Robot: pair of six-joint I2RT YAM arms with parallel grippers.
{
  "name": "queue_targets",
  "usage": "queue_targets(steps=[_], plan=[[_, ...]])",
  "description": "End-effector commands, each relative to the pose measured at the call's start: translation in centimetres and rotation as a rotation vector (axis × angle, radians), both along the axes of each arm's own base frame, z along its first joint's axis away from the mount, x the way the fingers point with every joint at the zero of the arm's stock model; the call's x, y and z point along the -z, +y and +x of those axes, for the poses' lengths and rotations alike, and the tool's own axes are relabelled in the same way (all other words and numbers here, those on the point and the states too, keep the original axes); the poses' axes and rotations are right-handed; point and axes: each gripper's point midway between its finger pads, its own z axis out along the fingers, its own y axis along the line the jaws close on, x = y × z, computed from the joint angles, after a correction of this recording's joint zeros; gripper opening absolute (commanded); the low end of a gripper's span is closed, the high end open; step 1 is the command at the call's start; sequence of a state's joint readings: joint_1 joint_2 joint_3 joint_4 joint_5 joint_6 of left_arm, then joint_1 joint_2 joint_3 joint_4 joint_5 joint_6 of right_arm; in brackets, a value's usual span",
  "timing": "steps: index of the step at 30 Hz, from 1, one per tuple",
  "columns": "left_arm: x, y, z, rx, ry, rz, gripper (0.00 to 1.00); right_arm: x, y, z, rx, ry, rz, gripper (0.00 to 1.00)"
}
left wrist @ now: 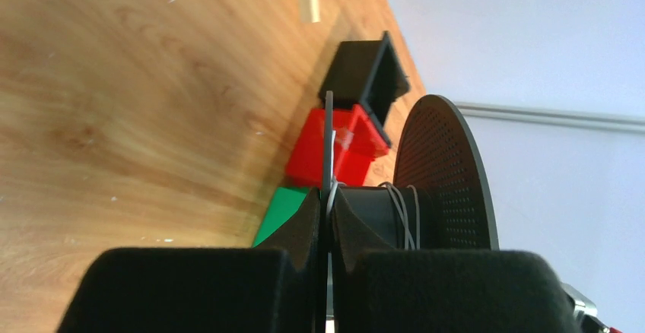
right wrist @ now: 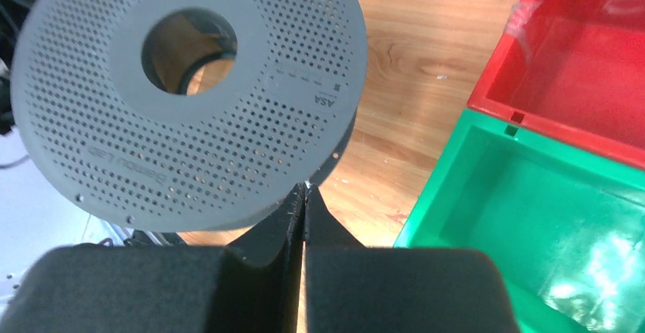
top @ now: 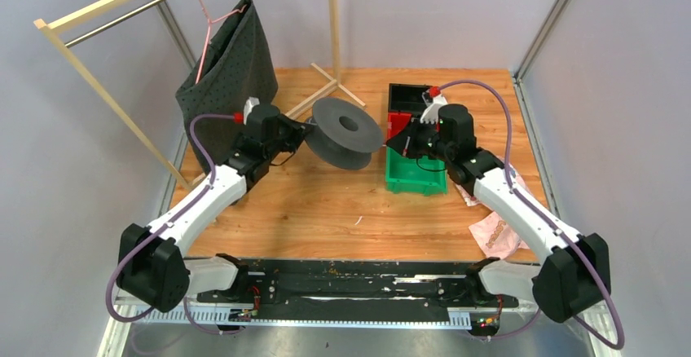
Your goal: Wrap the cables
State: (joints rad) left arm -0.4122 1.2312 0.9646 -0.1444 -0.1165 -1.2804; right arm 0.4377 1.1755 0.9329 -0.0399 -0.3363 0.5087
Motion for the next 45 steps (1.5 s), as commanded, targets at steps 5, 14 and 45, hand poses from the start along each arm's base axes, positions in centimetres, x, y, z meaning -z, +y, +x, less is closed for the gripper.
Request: queue_targets(steps=[5,14,45], plan=[[-0.8,1.3,0.6,-0.167,-0.253,-0.134,0.00,5.3,2.2,1.0,0.047,0.254,0.099,0.01],[2.4,2.8,0.2,-0.277,-0.299,-0.107,0.00,9.2,3.2,1.5,0.056,0.374,0.092,0.01],[11.4,-7.5,4.1,-0.157,-0.351,-0.206,0.00,17.2,-3.1,2.7,0.316,0.599,-0.355,0.01]])
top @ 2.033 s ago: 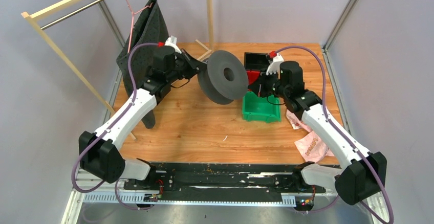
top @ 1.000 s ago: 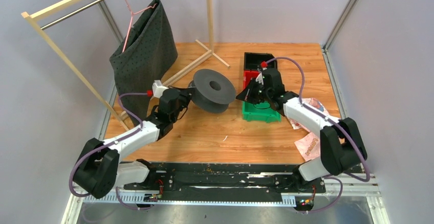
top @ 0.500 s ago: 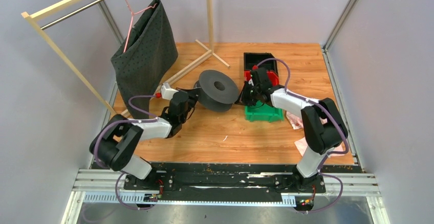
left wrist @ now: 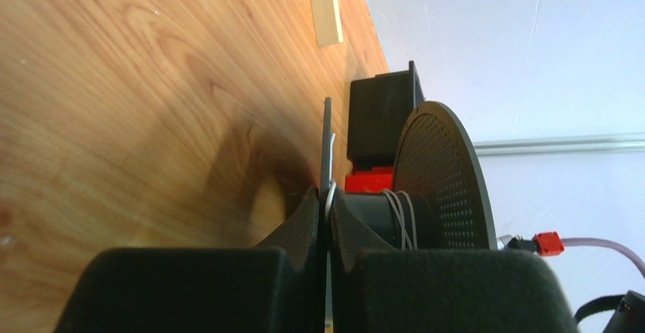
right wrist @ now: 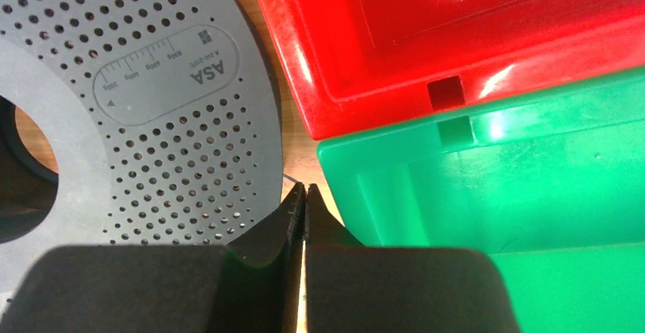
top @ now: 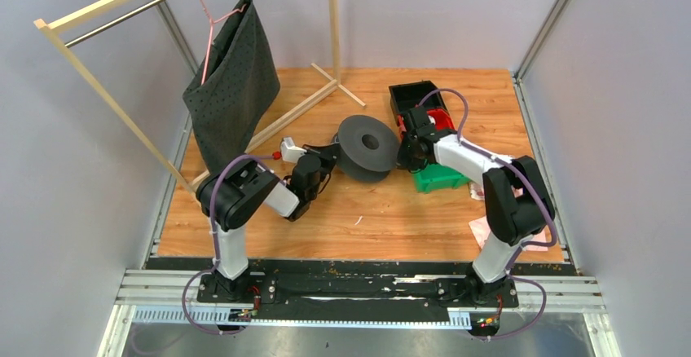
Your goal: Wrap the cables
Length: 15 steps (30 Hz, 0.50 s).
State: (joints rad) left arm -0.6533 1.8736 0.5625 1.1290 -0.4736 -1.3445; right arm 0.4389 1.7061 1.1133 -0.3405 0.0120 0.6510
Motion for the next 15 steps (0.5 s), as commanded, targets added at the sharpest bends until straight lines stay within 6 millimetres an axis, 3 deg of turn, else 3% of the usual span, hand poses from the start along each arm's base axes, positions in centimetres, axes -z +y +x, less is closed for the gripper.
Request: queue_targets(steps=[1,7,10,15], plan=[[-3.6,-1.2,1.8,-0.028,-0.114,-0.129,0.00,-0.8,0.9,-1.2,-0.017,0.045,0.053,0.01],[-1.1,-1.4,2.0,-0.010,-0.040,-0.209,0.00,-1.1,1.9,-0.6,-0.161,-0.108,0.110,0.01],[-0.3,-1.9,1.8,0.038,-0.021,-0.220,0.00,-1.1,3.2,-0.1,-0.319,-0.299,0.159,0.01],[1.2,-2.4,1.0,0.074,0.030,-0.220,0.00,-2.0,3.8,0.3,-0.396,-0.556,0.212,0.01]])
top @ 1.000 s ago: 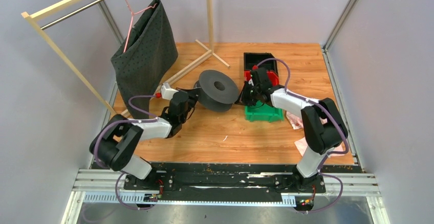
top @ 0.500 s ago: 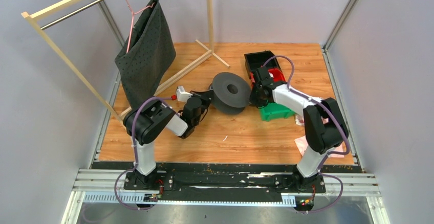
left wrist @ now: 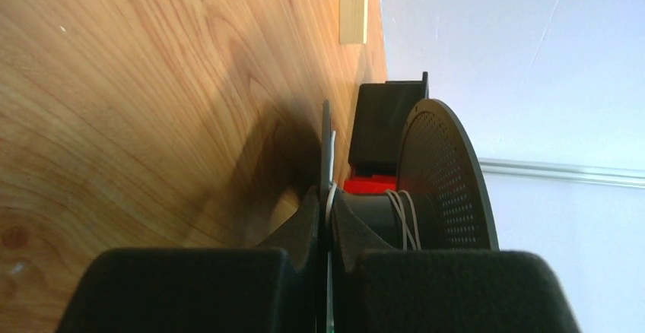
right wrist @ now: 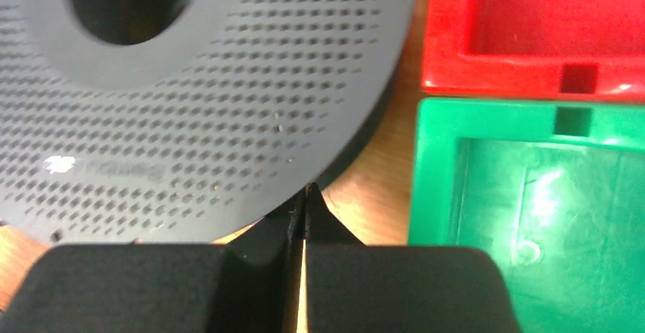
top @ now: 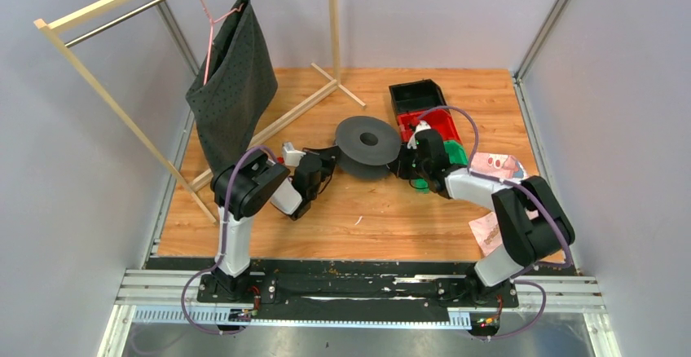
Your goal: Wrap the cables
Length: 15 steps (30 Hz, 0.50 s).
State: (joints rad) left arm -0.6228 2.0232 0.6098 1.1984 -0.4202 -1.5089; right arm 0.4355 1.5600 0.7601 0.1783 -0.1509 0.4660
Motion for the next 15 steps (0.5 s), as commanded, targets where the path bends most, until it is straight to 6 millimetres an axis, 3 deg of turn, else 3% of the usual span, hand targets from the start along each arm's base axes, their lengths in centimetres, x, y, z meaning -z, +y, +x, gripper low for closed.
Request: queue_targets(steps=[1,7,15], plan=[[-1.2,-1.7,-0.7,0.081,-0.025,-0.071,0.00,-2.5,2.2,1.3,-0.166,-0.310,0.095,0.01],[0.4,-1.8,-2.2,0.121,0.026,-0.066,0.00,-3.2,4.4,0.7,-0.274,-0.385,0.200,0.01],[-0.4,-2.3,-2.4,0.151,0.011,-0.105,0.00,-4.3,6.4,-0.1,-0.384,-0.448,0.288,0.01]])
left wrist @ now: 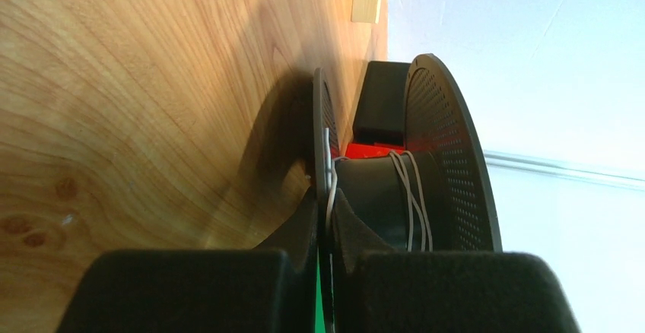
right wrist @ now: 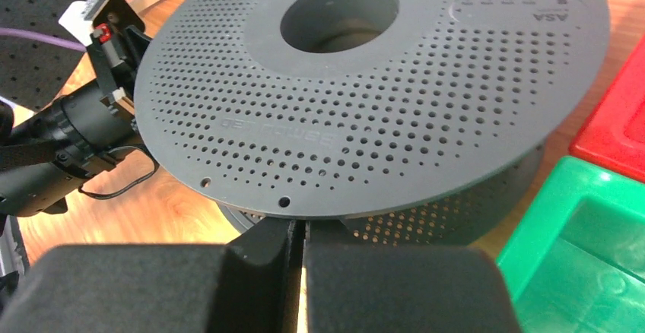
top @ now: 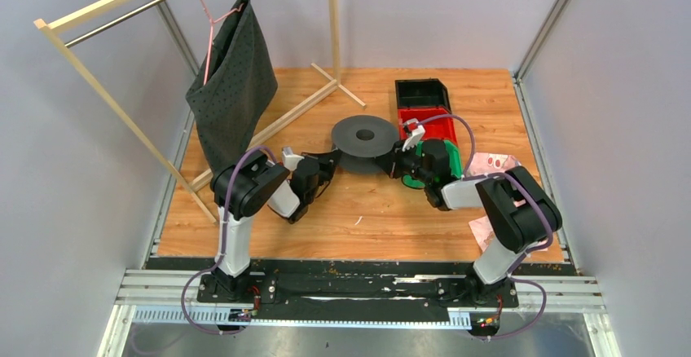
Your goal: Wrap the cables
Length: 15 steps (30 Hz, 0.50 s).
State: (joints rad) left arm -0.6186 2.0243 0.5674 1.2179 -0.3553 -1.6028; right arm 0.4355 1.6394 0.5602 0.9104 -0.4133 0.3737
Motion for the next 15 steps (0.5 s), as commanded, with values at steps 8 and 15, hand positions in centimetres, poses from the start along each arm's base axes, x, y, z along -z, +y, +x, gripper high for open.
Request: queue_targets(steps=[8,15], plan=[[-1.2,-1.4,-2.3,0.179,-0.097,-0.078,0.00,2.6,0.3,0.3,-0.009,0.131,-0.150,0.01],[-1.2,0.8,-2.5,0.198,-0.144,0.042,0.00,3.3,-0.1,-0.1,0.098,0.235,-0.233,0.01]])
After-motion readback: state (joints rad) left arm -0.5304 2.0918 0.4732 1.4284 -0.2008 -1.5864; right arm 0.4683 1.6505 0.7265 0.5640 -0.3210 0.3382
